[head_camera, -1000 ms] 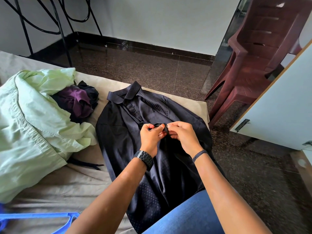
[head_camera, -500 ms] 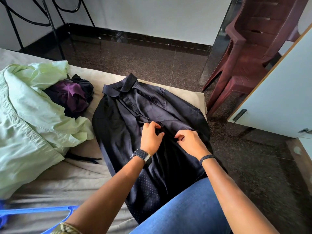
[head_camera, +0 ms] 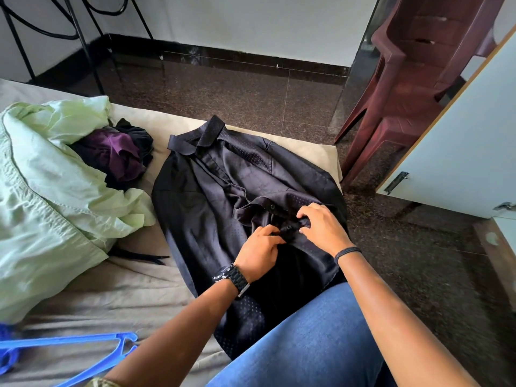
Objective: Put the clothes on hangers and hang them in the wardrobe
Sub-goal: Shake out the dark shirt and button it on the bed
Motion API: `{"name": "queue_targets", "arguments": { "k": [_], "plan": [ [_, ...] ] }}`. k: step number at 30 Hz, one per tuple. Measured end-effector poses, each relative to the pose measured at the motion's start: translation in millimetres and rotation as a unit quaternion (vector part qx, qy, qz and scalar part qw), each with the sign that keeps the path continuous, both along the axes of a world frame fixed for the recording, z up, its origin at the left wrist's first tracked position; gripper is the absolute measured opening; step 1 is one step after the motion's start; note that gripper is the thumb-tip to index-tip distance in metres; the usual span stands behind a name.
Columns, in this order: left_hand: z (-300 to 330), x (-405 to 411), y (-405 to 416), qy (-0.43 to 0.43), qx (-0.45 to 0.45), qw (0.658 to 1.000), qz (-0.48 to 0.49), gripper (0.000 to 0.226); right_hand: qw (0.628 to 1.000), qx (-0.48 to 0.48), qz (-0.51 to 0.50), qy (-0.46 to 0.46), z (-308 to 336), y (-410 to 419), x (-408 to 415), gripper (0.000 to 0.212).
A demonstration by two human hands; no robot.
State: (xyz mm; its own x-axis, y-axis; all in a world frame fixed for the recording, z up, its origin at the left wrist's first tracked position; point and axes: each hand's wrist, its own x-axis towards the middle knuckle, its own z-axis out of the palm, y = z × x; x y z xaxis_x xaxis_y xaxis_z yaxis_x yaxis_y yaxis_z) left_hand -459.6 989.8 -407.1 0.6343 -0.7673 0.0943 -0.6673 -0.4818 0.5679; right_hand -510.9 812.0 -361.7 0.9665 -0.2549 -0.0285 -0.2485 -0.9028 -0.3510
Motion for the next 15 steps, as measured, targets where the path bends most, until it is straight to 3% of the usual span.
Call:
{"name": "queue_targets", "arguments": {
  "k": [6, 9, 15],
  "plan": [
    [11.9, 0.8, -7.6, 0.057, -0.028, 0.995, 0.078, 0.025, 0.996, -0.09, 0.026, -0.004, -0.6, 3.8, 3.8, 0.017],
    [20.5, 6.9, -22.6, 0.08, -0.006, 0.987, 0.141, 0.02, 0.996, -0.089, 0.022, -0.001, -4.3, 8.0, 4.7, 0.017],
    [21.4, 11.9, -38.6, 0.02, 0.07, 0.99, 0.122, 0.021, 0.994, -0.1, 0.016, -0.048, -9.3, 9.4, 6.3, 0.018]
  ]
}}
